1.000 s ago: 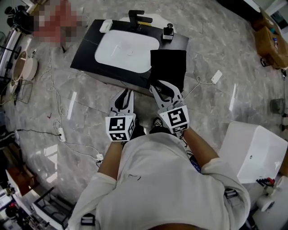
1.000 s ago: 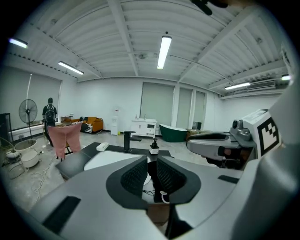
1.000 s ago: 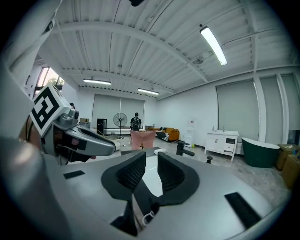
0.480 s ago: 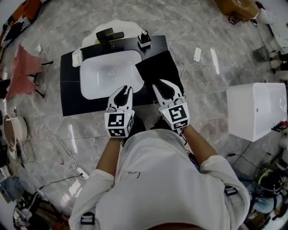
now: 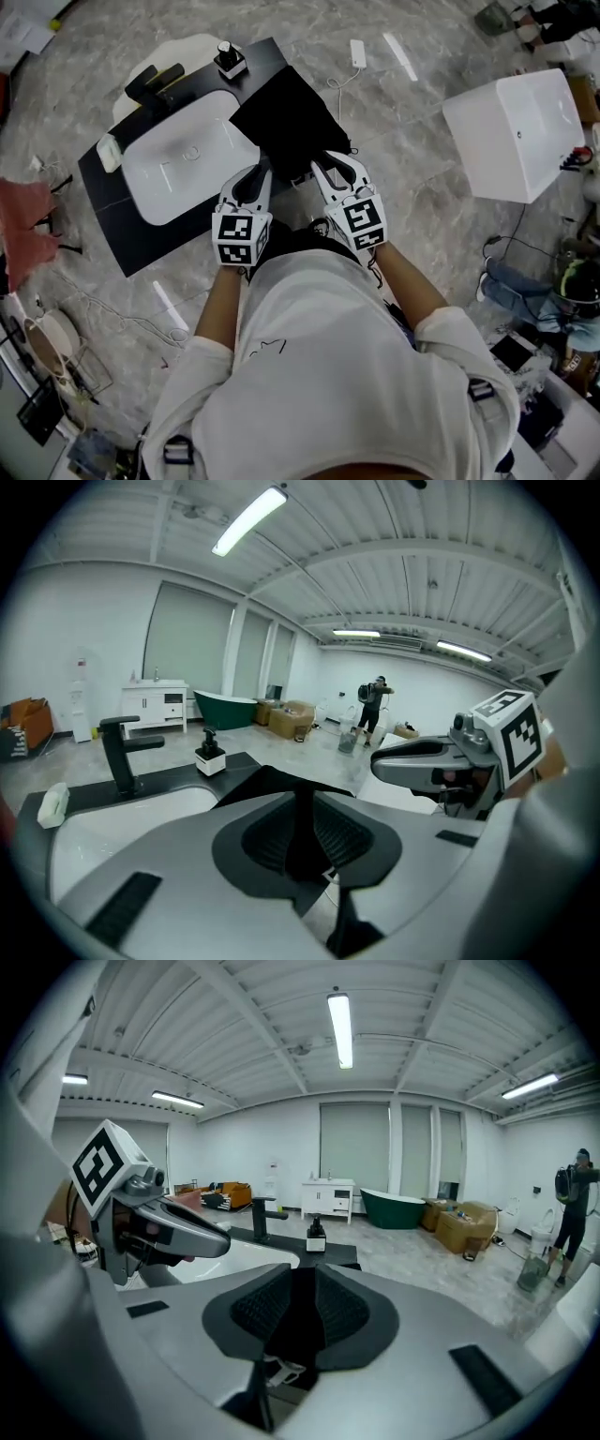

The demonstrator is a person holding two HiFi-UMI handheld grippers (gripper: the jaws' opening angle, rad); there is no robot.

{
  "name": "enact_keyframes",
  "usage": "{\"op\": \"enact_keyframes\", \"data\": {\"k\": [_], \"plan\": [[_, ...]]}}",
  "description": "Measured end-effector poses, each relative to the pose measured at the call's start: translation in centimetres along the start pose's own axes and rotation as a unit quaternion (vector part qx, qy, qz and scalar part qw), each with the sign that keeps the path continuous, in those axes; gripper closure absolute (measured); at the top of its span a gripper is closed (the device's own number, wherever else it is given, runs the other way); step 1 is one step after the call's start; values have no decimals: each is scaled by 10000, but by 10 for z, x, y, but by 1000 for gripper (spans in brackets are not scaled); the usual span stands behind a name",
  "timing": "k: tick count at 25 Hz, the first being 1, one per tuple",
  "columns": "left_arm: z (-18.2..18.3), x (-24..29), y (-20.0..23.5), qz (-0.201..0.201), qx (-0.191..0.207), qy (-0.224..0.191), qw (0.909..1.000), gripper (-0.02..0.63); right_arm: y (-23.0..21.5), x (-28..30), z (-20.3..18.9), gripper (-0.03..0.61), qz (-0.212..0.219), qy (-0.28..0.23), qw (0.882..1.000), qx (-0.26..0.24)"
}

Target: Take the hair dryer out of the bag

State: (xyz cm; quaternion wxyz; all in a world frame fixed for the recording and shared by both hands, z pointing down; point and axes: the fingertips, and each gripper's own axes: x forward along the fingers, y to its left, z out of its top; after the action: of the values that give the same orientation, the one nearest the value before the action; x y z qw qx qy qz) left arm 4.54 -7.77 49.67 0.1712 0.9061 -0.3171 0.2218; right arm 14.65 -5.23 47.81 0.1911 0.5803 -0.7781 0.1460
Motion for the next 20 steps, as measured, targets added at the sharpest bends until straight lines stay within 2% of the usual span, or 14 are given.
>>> {"op": "enact_keyframes", "data": {"k": [4,10,14,16,20], "plan": [[-15,23,-36,-143,164,340,9992,538,-20,-24,-33,511,-67,70,9995,305],[-36,40,-71,-281,645,881,9936,538,-36,-51,-71,511,-209,34,9967,789],[-47,49,-97,-360,916,1096,9891,538,-43,-65,-98,511,-123,69,9939,1091],[-54,55,-106,-401,1203,1270,9838,538,-46,-66,-108,511,-56,61,9928,1197],[-66,67,-106,-435,1809,1749,9668,534,-49,-67,-122,511,-135,33,9896,1433]]}}
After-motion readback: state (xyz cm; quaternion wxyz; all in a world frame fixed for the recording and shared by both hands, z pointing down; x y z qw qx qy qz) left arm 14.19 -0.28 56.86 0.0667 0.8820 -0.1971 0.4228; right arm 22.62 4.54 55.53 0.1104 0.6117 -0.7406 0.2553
